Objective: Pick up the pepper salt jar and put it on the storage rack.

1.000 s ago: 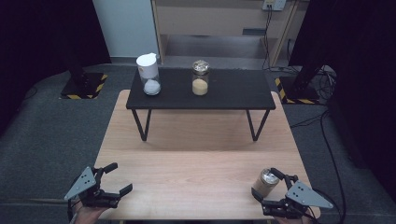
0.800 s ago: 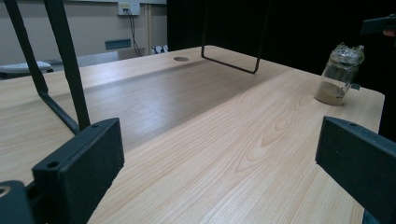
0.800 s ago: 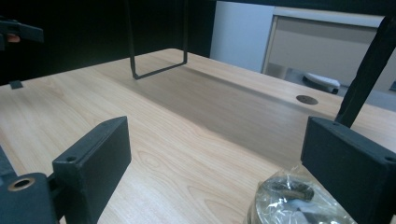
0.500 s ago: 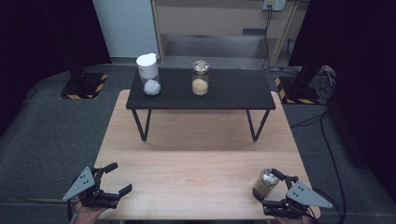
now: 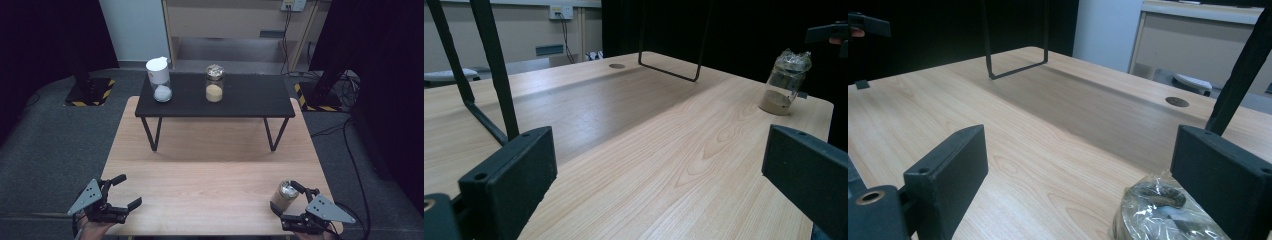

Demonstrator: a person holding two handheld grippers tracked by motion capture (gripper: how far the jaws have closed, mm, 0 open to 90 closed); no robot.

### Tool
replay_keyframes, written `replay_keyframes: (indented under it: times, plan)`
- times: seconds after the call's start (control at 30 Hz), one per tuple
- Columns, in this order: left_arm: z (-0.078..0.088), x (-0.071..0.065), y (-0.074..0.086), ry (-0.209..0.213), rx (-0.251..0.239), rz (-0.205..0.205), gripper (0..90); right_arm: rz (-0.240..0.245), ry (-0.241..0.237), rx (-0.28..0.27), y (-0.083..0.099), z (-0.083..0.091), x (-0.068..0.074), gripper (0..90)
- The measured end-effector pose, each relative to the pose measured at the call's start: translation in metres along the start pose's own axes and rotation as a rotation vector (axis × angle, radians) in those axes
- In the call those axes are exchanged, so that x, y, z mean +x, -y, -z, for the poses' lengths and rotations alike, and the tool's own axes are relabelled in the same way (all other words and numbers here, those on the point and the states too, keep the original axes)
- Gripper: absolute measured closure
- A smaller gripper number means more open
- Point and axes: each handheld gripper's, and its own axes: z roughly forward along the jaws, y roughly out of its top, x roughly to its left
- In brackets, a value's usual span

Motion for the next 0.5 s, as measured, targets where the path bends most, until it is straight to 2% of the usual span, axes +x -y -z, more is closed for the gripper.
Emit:
replay_keyframes:
  times: [0.2,0.5]
  plan:
    - [0.000,0.000,0.000,-0.002,0.001,-0.001,0.1,0.006,0.019,-0.018,-0.003,0.005,0.005,7.7]
    - [0.001,-0.001,0.000,-0.003,0.001,0.000,0.0,0.003,0.035,0.004,-0.015,0.010,0.009,6.0]
